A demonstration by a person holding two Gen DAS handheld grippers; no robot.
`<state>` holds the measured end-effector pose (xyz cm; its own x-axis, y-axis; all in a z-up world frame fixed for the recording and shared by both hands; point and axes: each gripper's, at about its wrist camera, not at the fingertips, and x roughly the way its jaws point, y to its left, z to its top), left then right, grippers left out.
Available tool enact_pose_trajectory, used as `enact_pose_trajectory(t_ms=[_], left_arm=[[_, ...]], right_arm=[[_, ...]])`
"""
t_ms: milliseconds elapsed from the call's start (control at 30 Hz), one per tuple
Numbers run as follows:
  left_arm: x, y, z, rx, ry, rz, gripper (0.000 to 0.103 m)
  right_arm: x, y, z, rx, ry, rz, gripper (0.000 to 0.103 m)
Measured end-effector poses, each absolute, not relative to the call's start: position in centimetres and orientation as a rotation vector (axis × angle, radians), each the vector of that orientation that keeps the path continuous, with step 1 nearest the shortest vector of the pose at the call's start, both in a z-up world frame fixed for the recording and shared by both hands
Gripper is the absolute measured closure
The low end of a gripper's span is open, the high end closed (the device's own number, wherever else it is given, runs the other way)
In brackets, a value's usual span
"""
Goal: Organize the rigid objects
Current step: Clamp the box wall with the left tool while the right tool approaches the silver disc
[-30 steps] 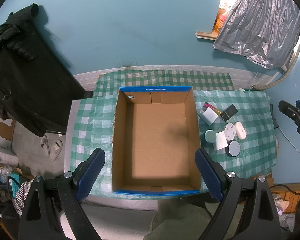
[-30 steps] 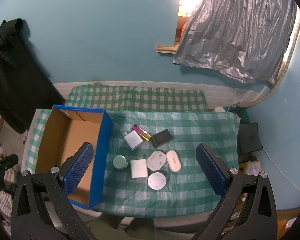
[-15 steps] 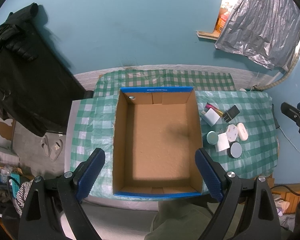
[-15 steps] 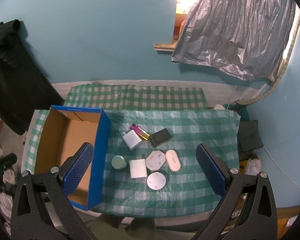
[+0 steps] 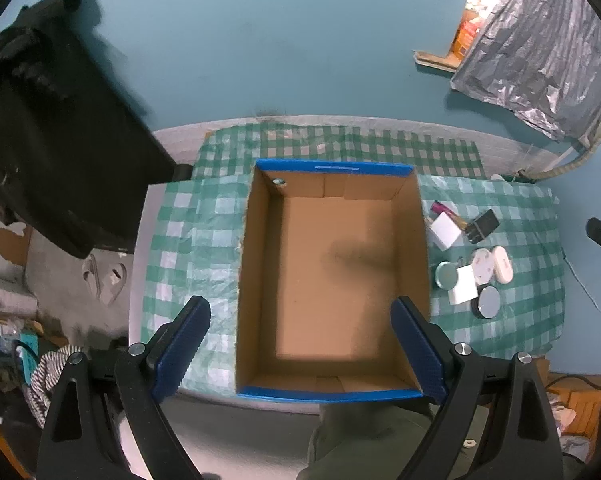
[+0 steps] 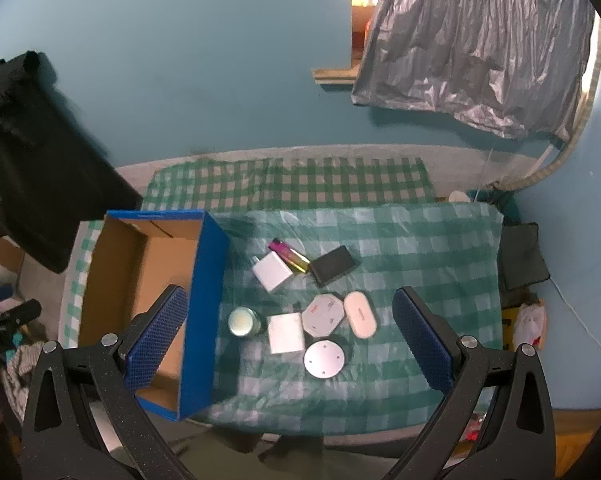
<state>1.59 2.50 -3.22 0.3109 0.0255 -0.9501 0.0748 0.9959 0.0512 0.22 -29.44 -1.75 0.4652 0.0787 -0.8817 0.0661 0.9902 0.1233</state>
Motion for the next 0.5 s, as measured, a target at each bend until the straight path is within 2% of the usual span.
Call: enact_pose_trajectory(t_ms=[500], left_arm=[[3.8,7.1,-10.6,0.089,1.396,0.044,0.01]], right_arm=[[2.1,-31.7,-7.5,0.124,1.219,-0.04,0.002]])
